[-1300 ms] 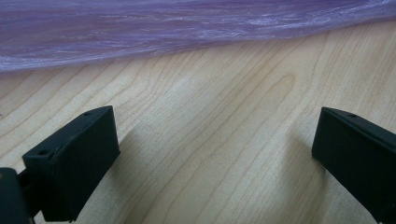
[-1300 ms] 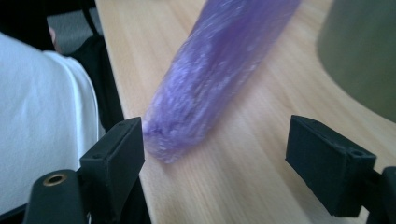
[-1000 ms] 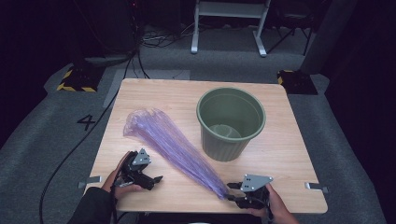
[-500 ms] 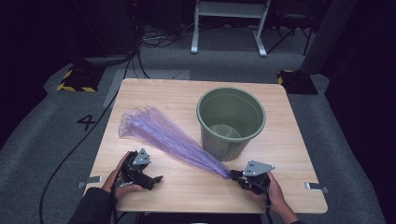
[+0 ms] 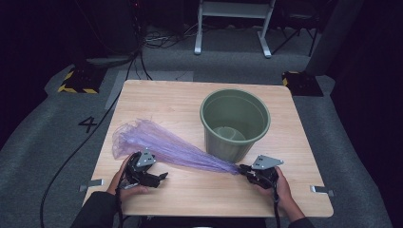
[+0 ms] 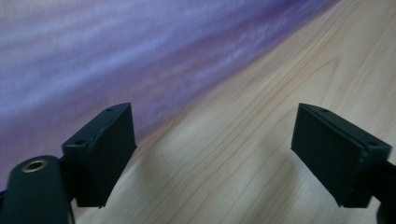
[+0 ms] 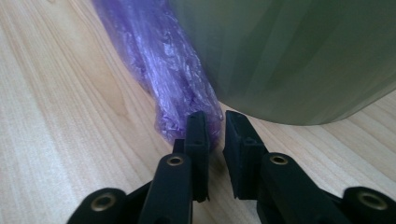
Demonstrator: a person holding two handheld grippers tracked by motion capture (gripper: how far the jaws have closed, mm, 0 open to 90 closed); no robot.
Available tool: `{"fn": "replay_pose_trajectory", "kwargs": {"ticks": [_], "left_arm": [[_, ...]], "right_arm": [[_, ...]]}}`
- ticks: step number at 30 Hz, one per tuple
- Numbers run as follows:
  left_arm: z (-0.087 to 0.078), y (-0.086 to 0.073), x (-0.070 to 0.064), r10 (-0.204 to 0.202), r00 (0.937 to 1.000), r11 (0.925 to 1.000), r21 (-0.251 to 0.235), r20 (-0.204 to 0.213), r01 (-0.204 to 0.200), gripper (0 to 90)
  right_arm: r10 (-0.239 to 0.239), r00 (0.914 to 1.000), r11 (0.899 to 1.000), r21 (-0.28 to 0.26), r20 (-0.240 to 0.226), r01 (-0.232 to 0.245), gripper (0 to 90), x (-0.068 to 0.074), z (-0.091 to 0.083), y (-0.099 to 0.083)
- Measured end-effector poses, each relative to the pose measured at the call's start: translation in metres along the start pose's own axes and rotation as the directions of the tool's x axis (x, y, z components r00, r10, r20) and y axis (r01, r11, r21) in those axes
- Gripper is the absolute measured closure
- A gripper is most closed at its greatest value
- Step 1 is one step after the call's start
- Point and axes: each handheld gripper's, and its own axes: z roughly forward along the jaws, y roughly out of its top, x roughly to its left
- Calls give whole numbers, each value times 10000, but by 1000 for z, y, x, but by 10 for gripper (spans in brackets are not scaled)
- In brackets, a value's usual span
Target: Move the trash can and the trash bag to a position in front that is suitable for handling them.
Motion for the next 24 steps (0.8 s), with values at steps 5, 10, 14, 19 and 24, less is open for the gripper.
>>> {"fn": "replay_pose_trajectory", "kwargs": {"ticks": [5, 10, 14, 19, 24], "left_arm": [[-5, 11, -6, 373, 9993, 9964, -768, 35, -370, 165], [0, 25, -5, 565, 9984, 9931, -1032, 59, -556, 155], [11, 31, -2, 619, 9981, 9942, -875, -16, -618, 156], [29, 37, 2, 913, 9958, 9952, -362, 14, -912, 160], [41, 37, 5, 1045, 9945, 9944, 119, 54, -1046, 172]], "right_arm": [[153, 9999, 9999, 30, -48, -153, 781, -3, 2, 2], [236, 9997, 9997, -11, -18, -236, 740, -3, 1, 1], [323, 9994, 9995, 1, 109, -323, 684, -4, 2, 2], [452, 9990, 9990, 50, -15, -452, 552, -6, 2, 2], [717, 9974, 9974, 66, -9, -717, 417, -8, 2, 2]]}}
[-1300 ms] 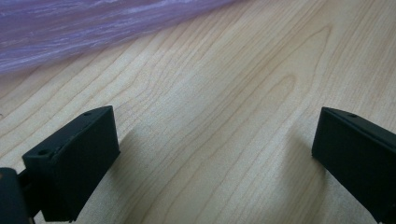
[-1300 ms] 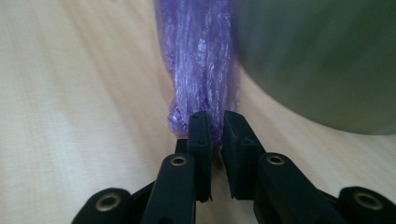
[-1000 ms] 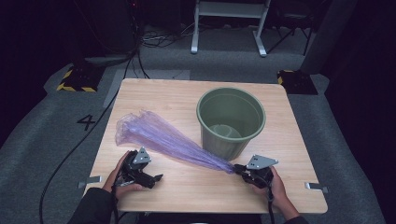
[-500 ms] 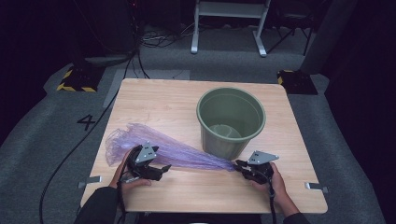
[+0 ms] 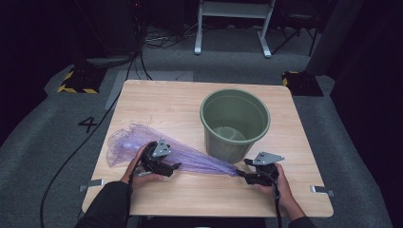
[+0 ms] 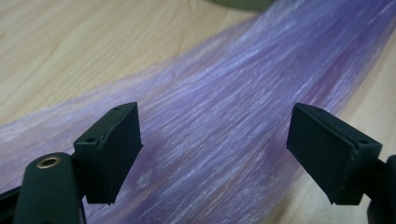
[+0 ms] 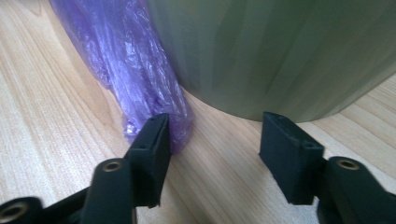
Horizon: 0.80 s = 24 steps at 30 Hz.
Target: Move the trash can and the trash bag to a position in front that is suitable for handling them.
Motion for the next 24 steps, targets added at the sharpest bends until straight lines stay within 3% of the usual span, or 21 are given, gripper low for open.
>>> {"fn": "replay_pose_trajectory", "kwargs": {"ticks": [2, 11, 15, 18, 24], "left_arm": [[4, -1, 1, -38, 10000, 9997, 243, 7, 38, 173], [8, -4, 7, -680, 9956, 9976, 139, 644, 673, 213], [7, -5, 8, -877, 9942, 9961, 115, 628, 871, 255], [5, -7, 10, -963, 9936, 9953, 21, 581, 964, 327], [1, -10, 13, -1079, 9932, 9941, -97, 448, 1084, 498]], "right_arm": [[41, 10000, 10000, -43, -60, -41, 375, -1, -1, -1], [129, 9999, 9999, -51, 97, -128, 297, -8, -9, -6], [277, 9993, 9995, -156, 247, -273, 282, -15, -17, -12], [426, 9984, 9991, -65, 379, -424, 255, -20, -22, -17], [965, 9936, 9930, -737, 584, -922, 256, -30, -34, -20]]}}
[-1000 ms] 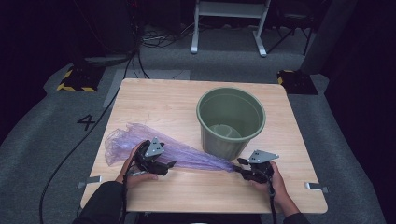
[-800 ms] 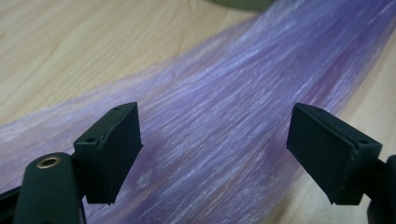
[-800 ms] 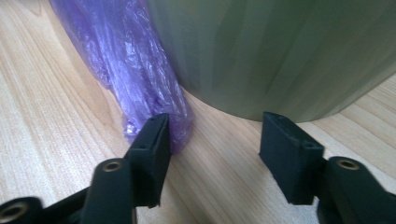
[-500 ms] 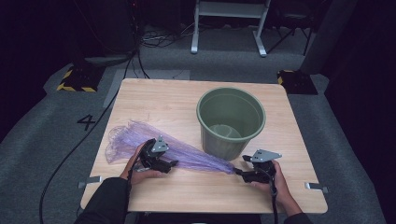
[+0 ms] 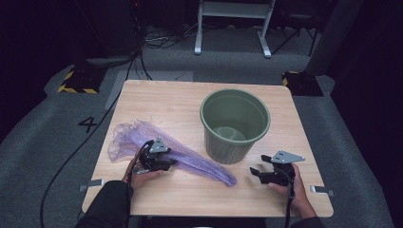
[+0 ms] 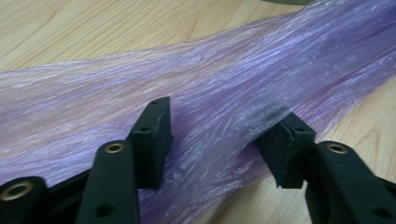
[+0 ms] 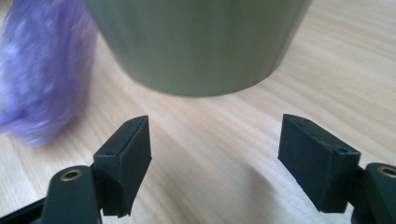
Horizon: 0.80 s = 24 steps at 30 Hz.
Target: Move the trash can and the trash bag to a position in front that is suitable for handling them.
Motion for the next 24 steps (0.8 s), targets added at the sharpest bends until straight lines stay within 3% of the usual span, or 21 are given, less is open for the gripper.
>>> {"fn": "replay_pose_trajectory", "kwargs": {"ticks": [7, 9, 15, 22, 24], "left_arm": [[-2, -2, 2, -37, 9999, 10000, -84, -98, 36, 626], [-3, -2, 2, -10, 9999, 10000, -94, -146, 9, 707], [-5, -4, 0, 177, 9993, 9998, -94, -321, -180, 830], [-5, -4, 1, 129, 9990, 9999, -95, -420, -133, 877], [-3, -3, 2, 27, 9979, 9999, -106, -654, -34, 884]], "right_arm": [[98, 9994, 9994, 338, 324, -109, 258, -6, 4, -2], [187, 9988, 9989, 419, 463, -206, 263, -9, 4, -3], [276, 9987, 9991, 308, 428, -290, 265, -13, 4, -3], [259, 9984, 9990, 346, 504, -277, 273, -15, 5, -3], [239, 9984, 9989, 379, 515, -259, 277, -16, 6, -2]]}}
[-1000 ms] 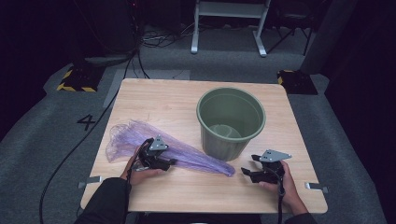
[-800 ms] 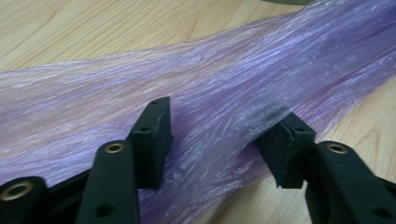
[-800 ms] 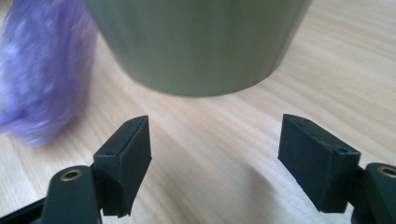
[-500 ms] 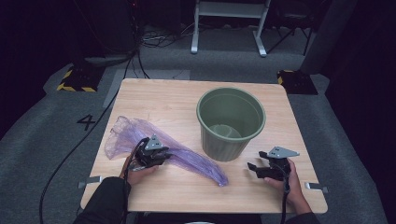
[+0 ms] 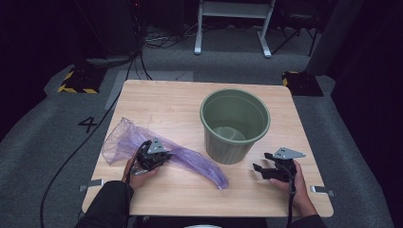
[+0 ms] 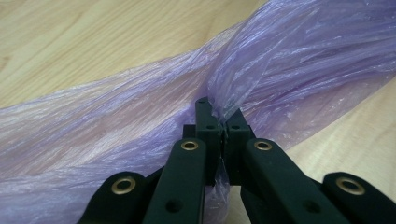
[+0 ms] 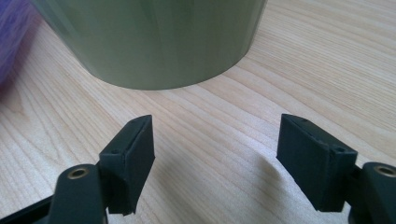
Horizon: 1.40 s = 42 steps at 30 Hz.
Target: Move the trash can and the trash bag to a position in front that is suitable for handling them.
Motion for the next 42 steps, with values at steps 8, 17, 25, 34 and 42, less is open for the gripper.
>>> {"fn": "replay_pose_trajectory", "kwargs": {"ticks": [8, 17, 25, 34, 42], "left_arm": [[-3, -2, 0, -37, 10000, 10000, -52, -36, 36, 889], [-12, -6, 5, -301, 9995, 9988, -389, -38, 299, 891], [-23, -9, 15, -691, 9971, 9942, -848, -329, 661, 891], [-24, -10, 15, -888, 9952, 9919, -947, -406, 846, 891], [-27, -11, 20, -949, 9929, 9909, -1025, -719, 873, 891]], "right_arm": [[-63, 9999, 10000, -2, 113, 63, 287, -2, 4, 3], [58, 10000, 9999, -126, 39, -57, 276, -5, 3, 3], [-18, 10000, 9998, -183, 12, 18, 279, -3, 2, 2], [21, 10000, 9998, -202, -34, -22, 279, -4, 3, 2], [12, 10000, 9999, -148, 11, -12, 267, -4, 3, 2]]}}
